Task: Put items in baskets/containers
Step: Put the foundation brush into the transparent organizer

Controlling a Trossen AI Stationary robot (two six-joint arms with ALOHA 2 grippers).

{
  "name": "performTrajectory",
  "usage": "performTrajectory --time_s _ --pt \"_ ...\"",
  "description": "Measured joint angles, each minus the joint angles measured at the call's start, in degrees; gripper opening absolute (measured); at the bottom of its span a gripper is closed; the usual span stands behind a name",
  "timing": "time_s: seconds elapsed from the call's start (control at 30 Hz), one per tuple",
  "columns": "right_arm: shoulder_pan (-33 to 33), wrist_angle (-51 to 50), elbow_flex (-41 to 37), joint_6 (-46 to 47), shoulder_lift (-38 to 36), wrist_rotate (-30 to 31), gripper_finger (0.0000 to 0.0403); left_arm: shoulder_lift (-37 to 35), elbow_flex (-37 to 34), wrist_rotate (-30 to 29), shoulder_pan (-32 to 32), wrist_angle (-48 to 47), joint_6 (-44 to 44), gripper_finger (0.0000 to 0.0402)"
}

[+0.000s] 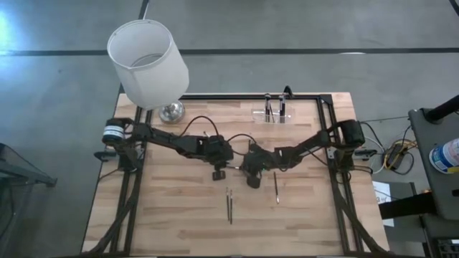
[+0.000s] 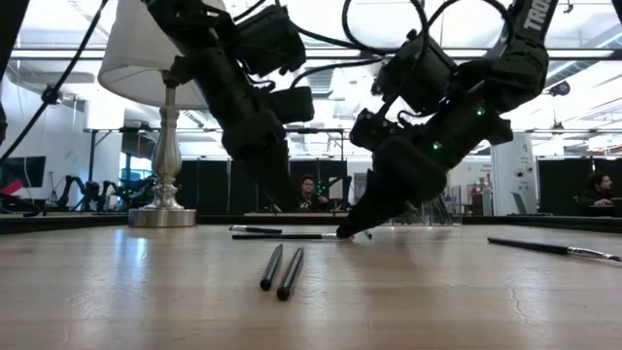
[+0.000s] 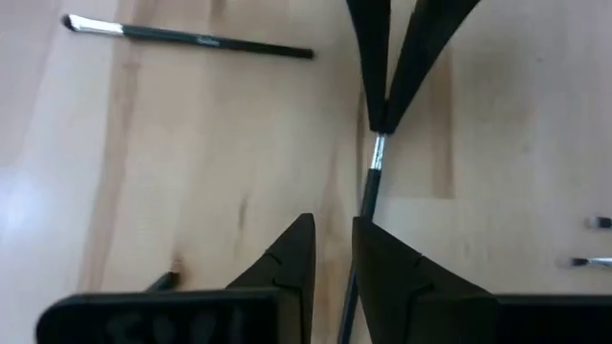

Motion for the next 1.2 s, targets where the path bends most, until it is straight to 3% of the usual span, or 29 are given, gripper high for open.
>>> performTrajectory --time_s 0.67,0.8,1.2 --pt "2.17 0.61 1.66 -3.27 -2.85 2.13 0.0008 2.84 0.00 0.82 -1.59 -0.60 -0.05 0.0067" --pt "2.16 0.65 1.66 -3.33 -2.85 2.10 0.0008 2.86 0.00 3.80 -1.57 -0.78 -0.19 0.0067" --pt "2.26 0.61 1.64 -3.64 -2.85 2.41 0.0008 -0.30 1.94 4.65 -1.07 -3.33 -1.97 0.0067"
